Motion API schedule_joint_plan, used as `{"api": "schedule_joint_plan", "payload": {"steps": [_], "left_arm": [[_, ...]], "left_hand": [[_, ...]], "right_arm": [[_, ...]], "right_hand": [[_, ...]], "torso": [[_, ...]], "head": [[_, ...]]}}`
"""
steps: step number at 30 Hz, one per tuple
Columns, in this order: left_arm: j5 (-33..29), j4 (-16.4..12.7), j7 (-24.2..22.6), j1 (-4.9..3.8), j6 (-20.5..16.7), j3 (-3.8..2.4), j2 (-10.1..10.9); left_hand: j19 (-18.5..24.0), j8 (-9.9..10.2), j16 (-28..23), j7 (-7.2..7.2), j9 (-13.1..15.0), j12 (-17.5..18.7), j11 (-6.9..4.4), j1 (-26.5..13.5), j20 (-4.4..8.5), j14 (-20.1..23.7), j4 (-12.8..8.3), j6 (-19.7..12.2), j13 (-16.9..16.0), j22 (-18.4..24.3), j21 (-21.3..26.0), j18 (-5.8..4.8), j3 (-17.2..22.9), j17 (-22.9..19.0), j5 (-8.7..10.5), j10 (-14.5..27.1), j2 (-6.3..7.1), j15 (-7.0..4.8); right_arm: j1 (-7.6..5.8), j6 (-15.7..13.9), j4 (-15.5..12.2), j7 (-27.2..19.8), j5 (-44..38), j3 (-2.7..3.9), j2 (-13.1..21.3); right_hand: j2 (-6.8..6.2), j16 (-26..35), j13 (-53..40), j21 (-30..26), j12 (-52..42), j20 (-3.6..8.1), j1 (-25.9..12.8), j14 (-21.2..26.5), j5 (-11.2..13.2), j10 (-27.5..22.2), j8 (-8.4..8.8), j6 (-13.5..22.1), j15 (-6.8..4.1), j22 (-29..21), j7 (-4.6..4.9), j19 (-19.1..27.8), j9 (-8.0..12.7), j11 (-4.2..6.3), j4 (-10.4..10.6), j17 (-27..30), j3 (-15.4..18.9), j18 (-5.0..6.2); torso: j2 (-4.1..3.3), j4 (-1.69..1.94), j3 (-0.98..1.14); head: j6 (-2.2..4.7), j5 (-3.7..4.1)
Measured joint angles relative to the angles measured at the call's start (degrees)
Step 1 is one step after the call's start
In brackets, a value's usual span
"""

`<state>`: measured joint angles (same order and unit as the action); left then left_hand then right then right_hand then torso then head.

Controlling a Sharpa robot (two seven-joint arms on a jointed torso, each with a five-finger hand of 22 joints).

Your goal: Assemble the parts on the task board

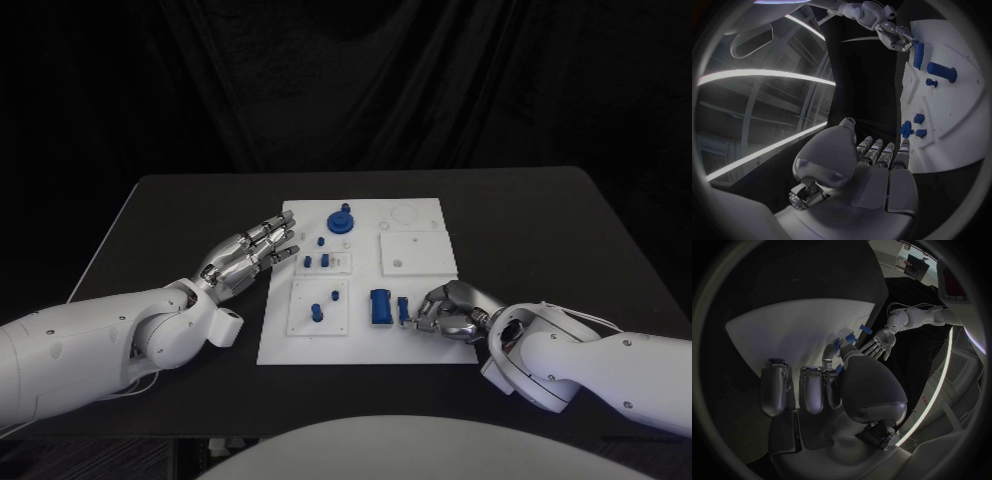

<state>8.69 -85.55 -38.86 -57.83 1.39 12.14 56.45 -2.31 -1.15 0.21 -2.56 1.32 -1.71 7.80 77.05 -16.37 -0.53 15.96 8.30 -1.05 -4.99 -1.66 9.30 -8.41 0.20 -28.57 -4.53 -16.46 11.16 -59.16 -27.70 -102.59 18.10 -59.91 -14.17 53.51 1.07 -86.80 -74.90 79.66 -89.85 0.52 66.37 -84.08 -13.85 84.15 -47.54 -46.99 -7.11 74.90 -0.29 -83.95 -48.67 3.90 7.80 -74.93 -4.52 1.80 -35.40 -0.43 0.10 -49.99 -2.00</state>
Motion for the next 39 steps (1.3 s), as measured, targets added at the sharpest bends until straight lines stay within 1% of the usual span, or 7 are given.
{"api": "schedule_joint_plan", "payload": {"steps": [8, 14, 17, 18, 26, 33, 39], "left_arm": [[0.00, 0.01, 0.00, 0.05, 0.05, 0.00, -0.02], [0.00, 0.07, 0.00, 0.08, 0.10, 0.00, -0.06], [0.00, 0.08, 0.00, 0.08, 0.13, 0.00, -0.11], [0.00, 0.08, 0.00, 0.08, 0.14, 0.00, -0.11], [0.00, 0.10, 0.00, 0.11, 0.17, 0.00, -0.11], [0.00, 0.10, 0.00, 0.12, 0.17, 0.00, -0.08], [0.00, -0.05, 0.00, 0.13, 0.14, 0.00, 0.08]], "left_hand": [[0.00, 0.00, 0.00, 0.00, -0.01, 0.00, 0.00, 0.00, 0.00, 0.00, 0.00, 0.00, 0.00, -0.02, 0.00, 0.00, 0.00, 0.00, 0.00, 0.00, 0.00, 0.00], [0.00, 0.00, 0.00, 0.00, -0.01, 0.00, 0.00, 0.03, 0.00, 0.00, -0.21, 0.00, 0.00, -0.02, 0.00, 0.00, 0.21, 0.00, -0.22, 0.00, -0.03, 0.00], [0.00, 0.00, 0.00, 0.00, -0.01, 0.00, 0.00, 0.71, 0.00, 0.00, -0.68, 0.00, 0.00, -0.01, -0.03, 0.00, 0.68, 0.00, -0.67, 0.00, 0.03, 0.00], [0.00, 0.00, 0.00, 0.00, -0.01, 0.00, 0.00, 0.71, 0.00, 0.00, -0.71, 0.00, 0.00, -0.01, -0.21, 0.00, 0.71, 0.00, -0.90, 0.00, 0.03, 0.00], [0.00, 0.00, 0.00, 0.00, -0.01, -0.22, 0.00, 1.16, 0.00, 0.00, -1.20, 0.00, 0.00, -0.01, -0.22, 0.00, 1.20, 0.00, -1.55, 0.00, 0.06, 0.00], [0.00, 0.00, 0.00, 0.00, -0.01, -0.22, 0.00, 1.16, 0.00, 0.00, -1.26, 0.00, 0.01, -0.01, -0.22, 0.00, 1.26, 0.00, -1.55, 0.00, 0.06, 0.00], [0.00, 0.00, 0.00, 0.00, -0.02, -0.22, 0.00, 1.38, 0.00, 0.00, -1.50, 0.00, -0.05, -0.02, -0.22, 0.00, 1.50, 0.00, -1.83, 0.00, 0.27, 0.00]], "right_arm": [[0.02, -0.10, 0.68, -0.04, 0.01, 0.00, -0.38], [0.03, -0.08, 1.11, -0.15, 0.04, 0.00, -0.71], [0.03, 0.00, 1.28, -0.21, 0.08, 0.07, -0.90], [0.03, 0.07, 1.39, -0.20, 0.10, 0.06, -0.99], [0.01, 0.97, 1.81, -0.13, 0.18, 0.20, -1.36], [-0.02, 1.50, 1.84, -0.25, 0.24, 0.27, -1.32], [-0.02, 1.58, 1.44, -0.71, 0.29, 0.18, -0.74]], "right_hand": [[0.31, 0.00, 0.00, 0.00, 0.00, 0.00, 0.31, 0.00, 0.46, 0.00, 0.23, 0.00, 0.00, 0.00, 0.00, 0.00, 0.01, 0.00, 0.00, 0.00, 0.00, 0.00], [0.99, 0.00, 0.00, 0.00, 0.00, 0.00, 1.01, 0.00, 1.03, 0.00, 0.23, 0.00, 0.00, 0.00, 0.00, 0.00, 0.01, -0.01, -0.32, 0.01, -0.30, 0.00], [0.92, 0.00, -0.04, -0.02, 0.00, 0.00, 2.29, 0.00, 1.65, -0.13, 0.54, -0.20, 0.00, 0.00, -0.20, 0.00, 0.01, 0.12, -0.81, 0.01, -0.60, 0.00], [1.24, 0.00, -0.04, -0.24, 0.00, 0.00, 3.45, 0.00, 1.79, -0.21, 0.68, -0.20, 0.00, 0.00, -0.20, 0.00, 0.01, 0.20, -1.42, 0.01, -0.78, 0.00], [1.37, 0.00, -0.04, -0.24, 0.00, 0.00, 6.08, 0.00, 3.46, -0.21, 1.51, -0.20, 0.00, 0.00, -0.20, -0.01, 0.21, 0.20, -3.25, 0.01, -1.36, 0.00], [1.42, 0.00, -0.04, -0.24, 0.00, 0.00, 6.87, 0.00, 4.35, -0.21, 1.56, -0.20, 0.00, 0.00, -0.20, 0.00, 0.29, 0.20, -3.72, 0.01, -1.32, 0.02], [0.84, 0.00, -0.04, -0.24, 0.00, 0.00, 7.47, 0.00, 4.57, -0.22, 1.80, -0.20, 0.00, 0.00, -0.19, 0.00, 0.29, 0.20, -4.19, 0.02, -0.87, 0.01]], "torso": [[0.01, 0.00, 0.01], [0.01, 0.00, 0.01], [0.01, 0.01, 0.00], [0.01, 0.02, 0.00], [0.01, 0.02, 0.00], [0.01, 0.02, 0.00], [0.03, 0.00, 0.01]], "head": [[0.00, 0.10], [0.00, 0.08], [0.00, 0.08], [0.00, 0.04], [0.00, -0.08], [0.00, -0.13], [0.00, -0.21]]}}
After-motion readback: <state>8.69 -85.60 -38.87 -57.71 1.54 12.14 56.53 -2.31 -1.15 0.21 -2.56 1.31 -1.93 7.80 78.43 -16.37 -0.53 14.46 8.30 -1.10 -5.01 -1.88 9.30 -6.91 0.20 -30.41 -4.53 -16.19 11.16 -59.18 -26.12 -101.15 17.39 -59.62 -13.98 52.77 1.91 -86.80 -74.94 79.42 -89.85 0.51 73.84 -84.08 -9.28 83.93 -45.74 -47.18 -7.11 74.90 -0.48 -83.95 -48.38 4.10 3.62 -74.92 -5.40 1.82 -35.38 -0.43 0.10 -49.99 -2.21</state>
